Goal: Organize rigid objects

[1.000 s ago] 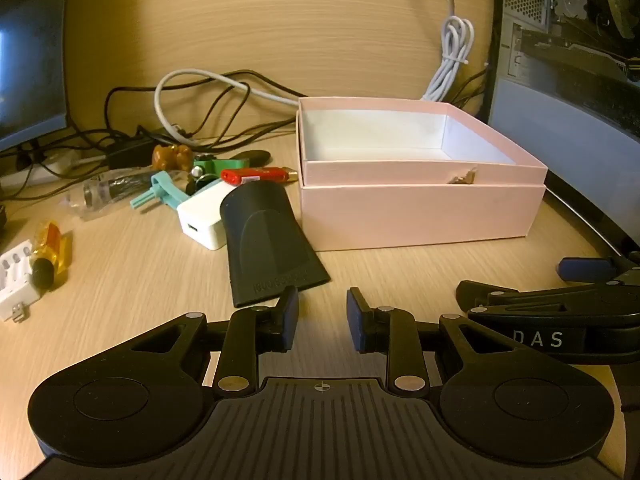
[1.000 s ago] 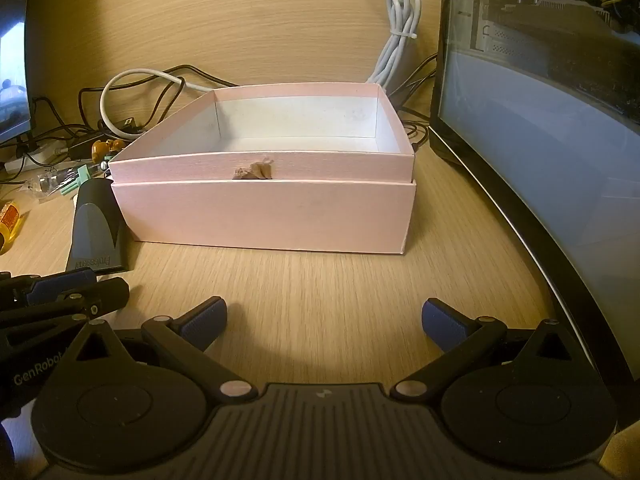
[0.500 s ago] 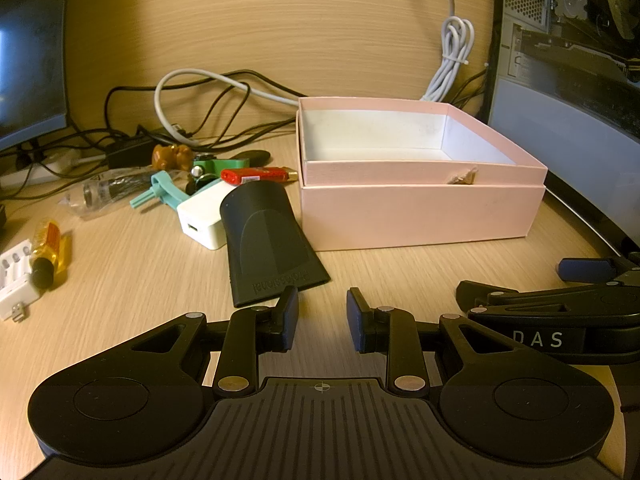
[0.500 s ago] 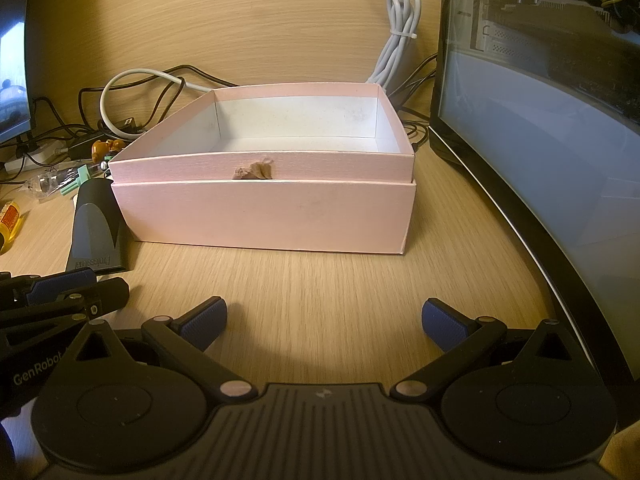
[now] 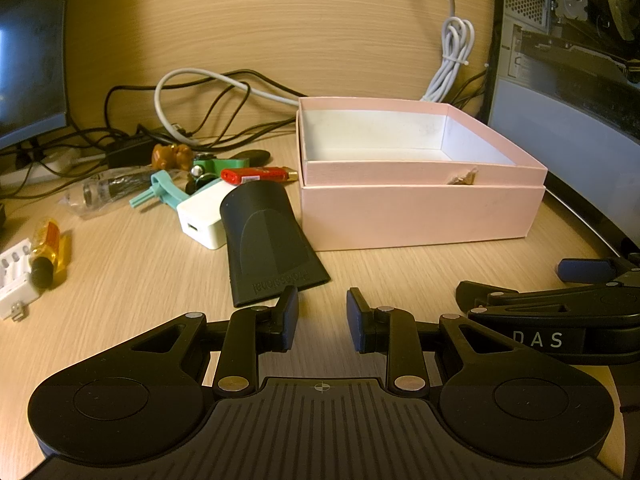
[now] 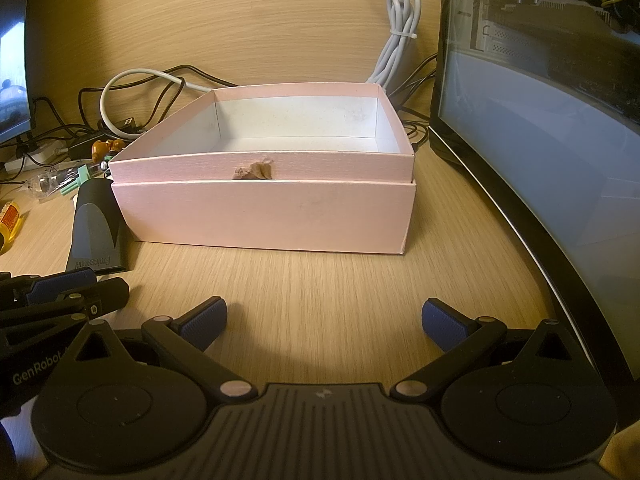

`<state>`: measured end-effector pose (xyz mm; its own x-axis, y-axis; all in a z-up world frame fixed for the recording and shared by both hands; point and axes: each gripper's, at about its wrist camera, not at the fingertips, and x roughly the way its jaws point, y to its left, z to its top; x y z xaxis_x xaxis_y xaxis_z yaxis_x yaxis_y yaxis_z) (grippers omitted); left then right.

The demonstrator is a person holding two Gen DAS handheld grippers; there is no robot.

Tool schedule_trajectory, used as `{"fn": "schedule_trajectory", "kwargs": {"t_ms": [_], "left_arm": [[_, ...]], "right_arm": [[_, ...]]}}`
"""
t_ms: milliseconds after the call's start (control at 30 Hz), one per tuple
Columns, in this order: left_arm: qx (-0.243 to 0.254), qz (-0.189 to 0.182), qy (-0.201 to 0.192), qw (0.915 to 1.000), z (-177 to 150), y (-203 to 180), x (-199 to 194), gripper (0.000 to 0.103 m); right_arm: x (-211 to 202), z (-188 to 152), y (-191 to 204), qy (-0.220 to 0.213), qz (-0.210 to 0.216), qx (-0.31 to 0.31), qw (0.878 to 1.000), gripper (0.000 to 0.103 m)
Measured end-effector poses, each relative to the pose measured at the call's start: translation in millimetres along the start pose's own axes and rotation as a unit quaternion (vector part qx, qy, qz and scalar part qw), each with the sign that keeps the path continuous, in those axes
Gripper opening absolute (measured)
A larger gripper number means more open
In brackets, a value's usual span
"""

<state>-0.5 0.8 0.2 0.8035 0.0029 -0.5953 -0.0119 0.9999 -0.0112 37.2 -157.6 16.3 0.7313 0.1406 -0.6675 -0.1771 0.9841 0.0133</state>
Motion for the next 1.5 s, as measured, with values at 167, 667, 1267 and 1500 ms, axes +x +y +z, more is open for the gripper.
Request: {"fn": "schedule_trajectory", "kwargs": {"t_ms": [167,667,1267,1500], "left_arm": [[0.000,0.000,0.000,1.0000,0.0,0.0,0.0,0.030],[0.004,0.003,0.000,1.0000,-0.4,-3.3,-0.8,0.030],[0.000,0.001,0.000,1.0000,-0.5,-1.7,0.1,0.030],[0.003,-0.003,0.000,1.0000,-1.1,0.1,-1.0,0.029]], "right_arm": [[0.1,-0.3,0.0,0.000,0.000,0.000,1.000,0.103],[-0.3,0.1,-0.2,0.000,0.000,0.000,1.000,0.103],[-2.4,2.3,-3.5,0.000,0.007,-0.003,1.000,0.103],[-3.1,11.3,-7.0,0.037,0.029,-0.024,0.999,0.103]]}}
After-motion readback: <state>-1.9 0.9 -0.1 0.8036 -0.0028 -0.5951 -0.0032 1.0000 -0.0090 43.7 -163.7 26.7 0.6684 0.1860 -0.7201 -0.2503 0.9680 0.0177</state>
